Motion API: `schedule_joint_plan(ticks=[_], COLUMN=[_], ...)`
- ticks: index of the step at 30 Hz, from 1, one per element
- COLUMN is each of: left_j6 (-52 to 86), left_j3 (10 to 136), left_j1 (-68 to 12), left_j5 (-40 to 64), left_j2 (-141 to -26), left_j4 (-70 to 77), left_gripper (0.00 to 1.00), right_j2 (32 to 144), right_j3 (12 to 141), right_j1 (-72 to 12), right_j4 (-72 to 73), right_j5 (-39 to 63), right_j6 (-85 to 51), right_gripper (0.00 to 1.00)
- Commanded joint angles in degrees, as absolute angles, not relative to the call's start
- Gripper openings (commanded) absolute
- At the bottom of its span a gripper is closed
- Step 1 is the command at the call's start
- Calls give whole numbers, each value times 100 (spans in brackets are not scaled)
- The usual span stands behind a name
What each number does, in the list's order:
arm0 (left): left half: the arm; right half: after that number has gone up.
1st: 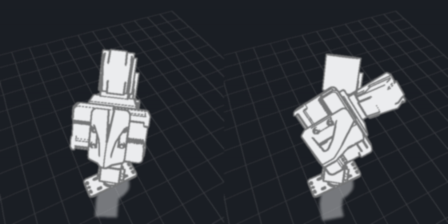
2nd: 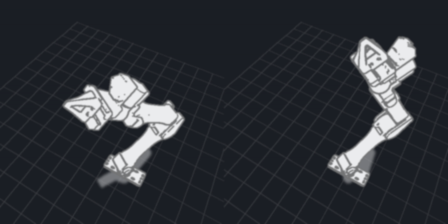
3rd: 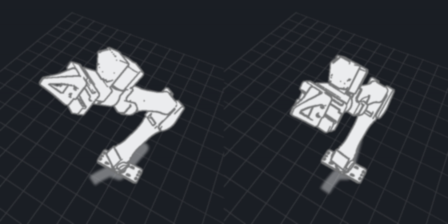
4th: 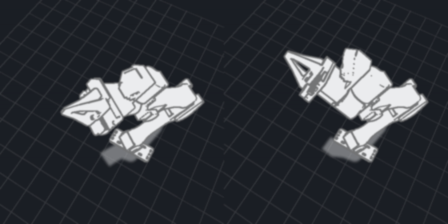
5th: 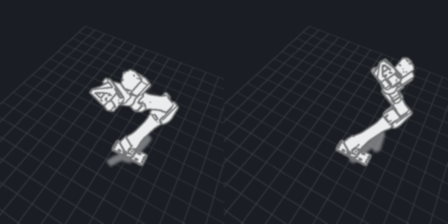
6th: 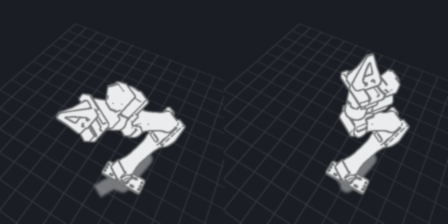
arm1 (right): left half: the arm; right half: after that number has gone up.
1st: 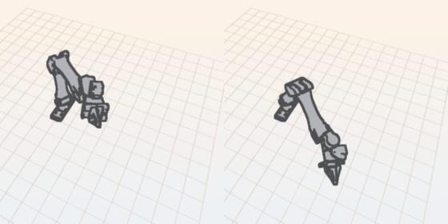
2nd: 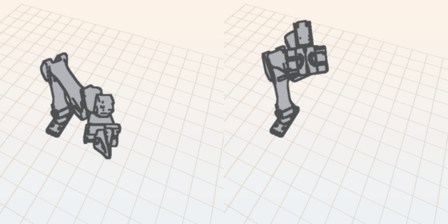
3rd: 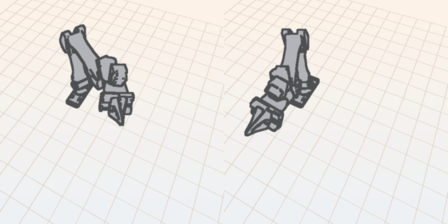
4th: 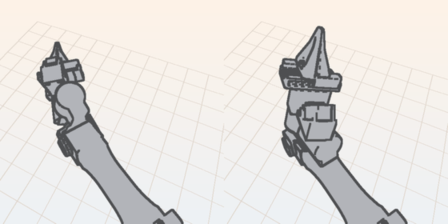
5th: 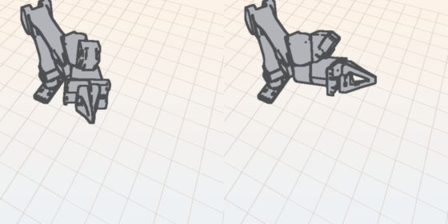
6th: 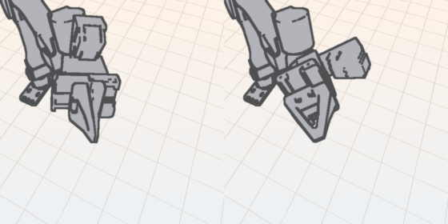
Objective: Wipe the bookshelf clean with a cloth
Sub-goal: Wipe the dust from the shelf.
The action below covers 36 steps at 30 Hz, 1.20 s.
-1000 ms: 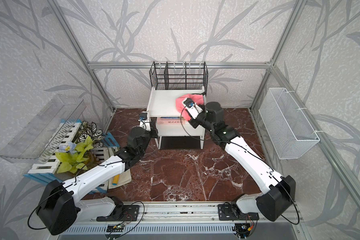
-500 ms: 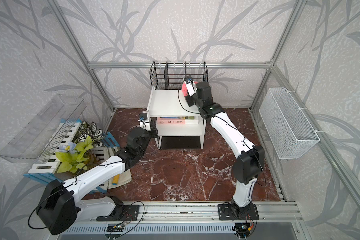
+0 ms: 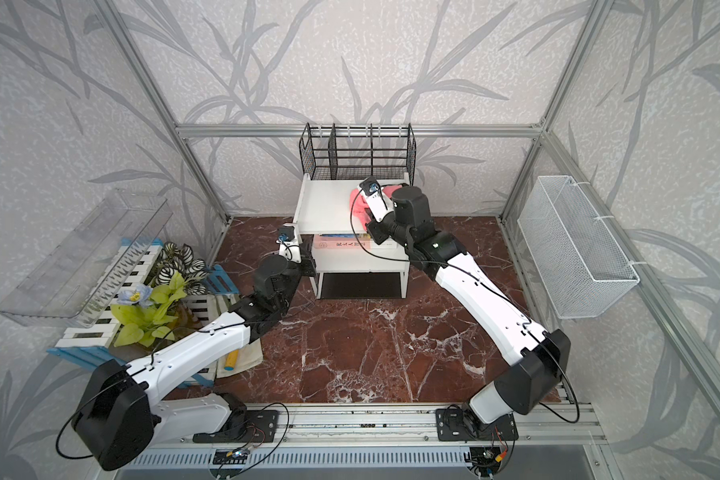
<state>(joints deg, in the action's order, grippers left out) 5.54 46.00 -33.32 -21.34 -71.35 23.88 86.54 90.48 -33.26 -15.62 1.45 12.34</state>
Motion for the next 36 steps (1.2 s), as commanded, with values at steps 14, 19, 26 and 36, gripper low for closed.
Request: schedule_joint_plan(ticks=[14,19,26,36], left_j6=[1109,1064,1097,1045], left_j3=[4637,4686,4697,4686], left_j1=[-3366,-3374,-3373,-3387], left_j5=[-1613,-1642,-1579,-1270], left_j2=[-7356,-7404,-7431,-7388], left_j4=[2630,2583,2597,2588], left_gripper=[0,0,0,0], right_j2=[10140,9218,11138,12987], right_j3=[10541,9171,11080,14363], right_j1=[-3891,-4167,-3712,-3948], right_j4=[-1858,-947,-1458,-2899], right_j5=[-117,852,-71,782], right_j6=[1468,1343,831,1122], right_gripper=[0,0,0,0])
